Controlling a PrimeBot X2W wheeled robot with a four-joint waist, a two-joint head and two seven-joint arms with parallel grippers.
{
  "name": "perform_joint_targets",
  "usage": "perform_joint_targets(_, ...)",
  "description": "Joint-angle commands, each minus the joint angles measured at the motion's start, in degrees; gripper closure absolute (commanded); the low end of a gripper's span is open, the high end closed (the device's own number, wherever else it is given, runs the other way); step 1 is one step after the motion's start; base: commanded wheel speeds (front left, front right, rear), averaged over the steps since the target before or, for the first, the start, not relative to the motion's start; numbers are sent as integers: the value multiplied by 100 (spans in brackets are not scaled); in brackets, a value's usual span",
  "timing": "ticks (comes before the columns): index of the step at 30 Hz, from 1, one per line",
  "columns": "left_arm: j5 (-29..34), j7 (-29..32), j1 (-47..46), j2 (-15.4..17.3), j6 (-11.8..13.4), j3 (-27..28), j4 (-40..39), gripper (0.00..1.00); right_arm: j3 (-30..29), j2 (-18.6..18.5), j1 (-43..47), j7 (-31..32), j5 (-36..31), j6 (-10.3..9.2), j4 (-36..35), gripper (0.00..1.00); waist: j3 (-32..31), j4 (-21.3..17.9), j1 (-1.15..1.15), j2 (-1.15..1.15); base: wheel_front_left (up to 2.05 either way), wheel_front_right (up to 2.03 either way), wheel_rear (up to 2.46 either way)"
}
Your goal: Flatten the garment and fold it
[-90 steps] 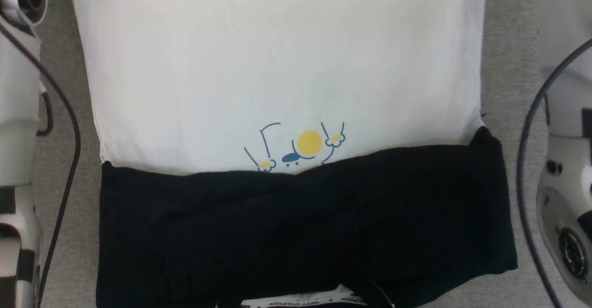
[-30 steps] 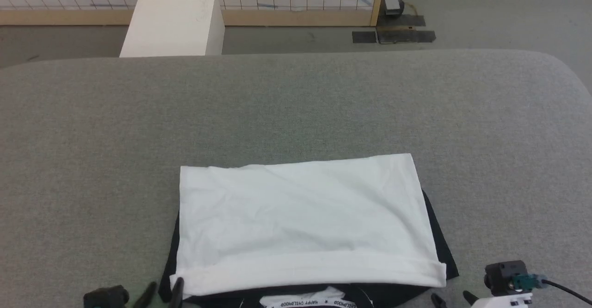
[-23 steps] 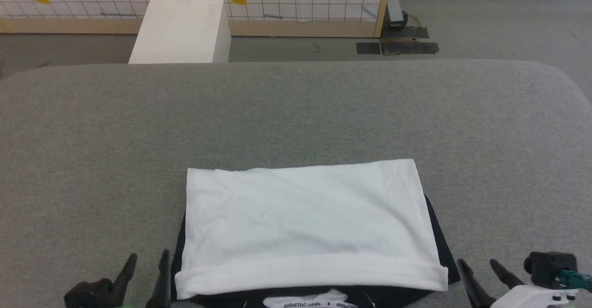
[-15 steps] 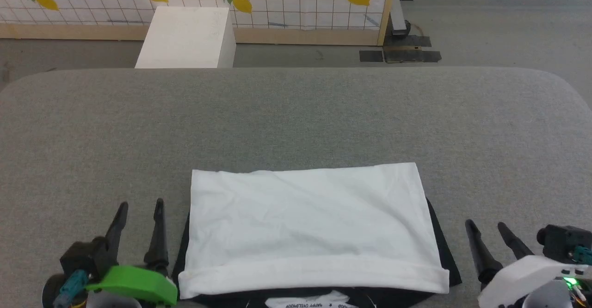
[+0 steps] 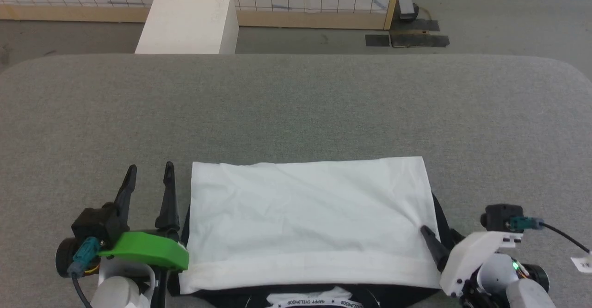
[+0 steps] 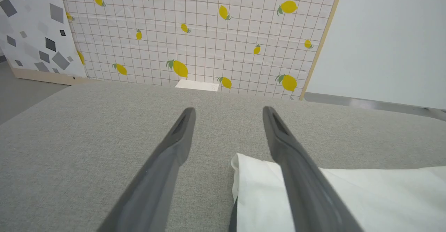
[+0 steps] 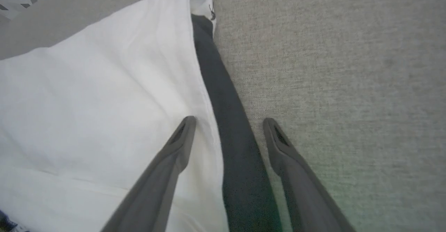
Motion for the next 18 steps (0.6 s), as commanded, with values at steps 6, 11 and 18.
perform_joint_targets(6, 160, -28, -82, -192, -208, 192, 187, 0, 321, -1, -209, 797, 45, -8, 356, 33, 81, 36, 0, 63, 0, 0, 0)
perform_joint_targets(11, 242, -28, -49, -291, -318, 326, 253, 0, 427, -1, -136, 861, 296, -8, -34, 100, 47, 36, 0, 63, 0, 0, 0)
perform_joint_targets(18, 344, -28, 54, -388, -417, 468, 277, 0, -282, -1, 182, 817, -291, -8, -837, 100, -46, -7, 0, 63, 0, 0, 0)
